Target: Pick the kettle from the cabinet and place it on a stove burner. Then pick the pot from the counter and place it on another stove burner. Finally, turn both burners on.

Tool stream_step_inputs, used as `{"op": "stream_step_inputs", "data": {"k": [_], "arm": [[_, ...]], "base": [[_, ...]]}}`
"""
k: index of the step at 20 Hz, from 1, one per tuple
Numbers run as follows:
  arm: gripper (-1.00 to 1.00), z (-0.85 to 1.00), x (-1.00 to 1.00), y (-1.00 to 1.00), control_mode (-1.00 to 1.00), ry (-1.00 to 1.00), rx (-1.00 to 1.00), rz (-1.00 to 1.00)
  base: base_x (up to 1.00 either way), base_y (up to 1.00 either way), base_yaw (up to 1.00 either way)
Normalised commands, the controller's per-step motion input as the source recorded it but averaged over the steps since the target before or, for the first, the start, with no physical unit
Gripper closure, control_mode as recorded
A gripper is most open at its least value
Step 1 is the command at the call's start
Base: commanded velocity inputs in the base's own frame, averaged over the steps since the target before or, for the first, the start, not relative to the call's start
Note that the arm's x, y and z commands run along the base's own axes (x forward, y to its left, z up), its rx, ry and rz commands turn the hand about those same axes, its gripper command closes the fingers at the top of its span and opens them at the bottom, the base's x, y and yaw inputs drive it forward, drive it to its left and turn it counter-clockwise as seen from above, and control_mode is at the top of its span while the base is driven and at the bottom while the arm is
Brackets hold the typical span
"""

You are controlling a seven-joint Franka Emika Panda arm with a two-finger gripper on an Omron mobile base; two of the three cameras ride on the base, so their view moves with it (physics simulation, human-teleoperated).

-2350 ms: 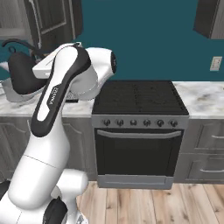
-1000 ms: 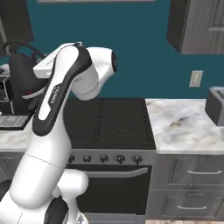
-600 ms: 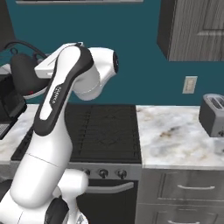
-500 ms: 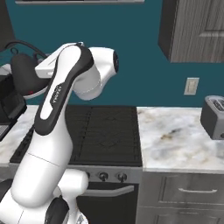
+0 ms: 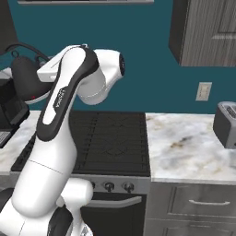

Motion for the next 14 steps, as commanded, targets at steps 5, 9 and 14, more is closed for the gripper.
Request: {"op": "stream_step_inputs", "data": {"k": [5,9,14], "arm": [[1.00,-0.10,0.44,0.05,-1.00,0.00,0.00,0.00],[1.00,-0.15,0.55,0.16,-1.00,0.00,0.00,0.00],[1.00,-0.21,0.49,0.14,-1.00,0.00,0.00,0.00]], "base": [[0.00,0.00,0.00],[0.00,0.00,0.00],[0.00,0.00,0.00]]}}
